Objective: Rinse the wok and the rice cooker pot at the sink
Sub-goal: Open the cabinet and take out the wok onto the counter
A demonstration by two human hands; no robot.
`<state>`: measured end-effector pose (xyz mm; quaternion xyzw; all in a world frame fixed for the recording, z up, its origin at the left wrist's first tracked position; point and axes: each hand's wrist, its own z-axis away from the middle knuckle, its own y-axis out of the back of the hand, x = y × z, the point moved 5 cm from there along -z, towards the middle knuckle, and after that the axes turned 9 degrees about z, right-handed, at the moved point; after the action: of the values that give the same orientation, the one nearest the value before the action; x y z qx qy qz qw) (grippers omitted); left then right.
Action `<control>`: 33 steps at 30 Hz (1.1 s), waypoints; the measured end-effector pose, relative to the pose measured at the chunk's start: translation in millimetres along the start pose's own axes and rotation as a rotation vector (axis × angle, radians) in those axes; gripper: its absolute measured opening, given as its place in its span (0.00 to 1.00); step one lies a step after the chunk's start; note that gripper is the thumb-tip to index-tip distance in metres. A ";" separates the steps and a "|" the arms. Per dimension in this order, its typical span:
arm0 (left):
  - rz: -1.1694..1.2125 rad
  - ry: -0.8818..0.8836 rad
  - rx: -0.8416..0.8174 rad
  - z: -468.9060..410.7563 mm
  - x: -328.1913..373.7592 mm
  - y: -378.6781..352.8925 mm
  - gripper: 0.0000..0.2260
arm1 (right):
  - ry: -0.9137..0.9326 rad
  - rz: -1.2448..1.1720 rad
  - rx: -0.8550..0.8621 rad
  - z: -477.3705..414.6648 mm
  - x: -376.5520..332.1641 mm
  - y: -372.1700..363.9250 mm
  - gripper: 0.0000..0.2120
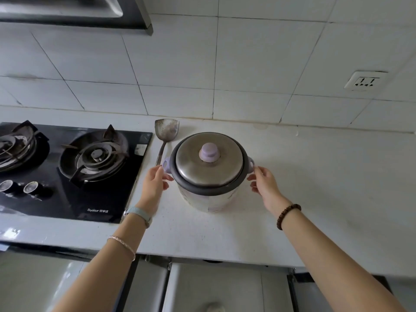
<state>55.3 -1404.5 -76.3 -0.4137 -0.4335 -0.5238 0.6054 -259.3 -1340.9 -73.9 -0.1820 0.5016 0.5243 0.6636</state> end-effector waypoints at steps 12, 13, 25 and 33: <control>0.178 -0.075 0.107 138.3 -35.7 38.2 0.11 | 0.109 -0.208 -0.128 99.0 43.2 50.1 0.15; 0.188 -0.084 0.107 155.2 -40.7 37.8 0.11 | 0.126 -0.209 -0.159 112.1 48.2 55.9 0.15; 0.270 -0.046 0.107 334.7 -129.1 23.2 0.10 | 0.151 -0.160 -0.359 225.7 144.0 124.4 0.18; 0.231 0.031 0.135 360.3 -192.1 27.5 0.11 | 0.112 -0.036 -0.359 227.4 211.8 121.8 0.17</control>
<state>35.1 -1004.4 -160.2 -0.4111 -0.4079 -0.4262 0.6949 -269.5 -1010.9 -122.8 -0.3355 0.4328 0.5824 0.6007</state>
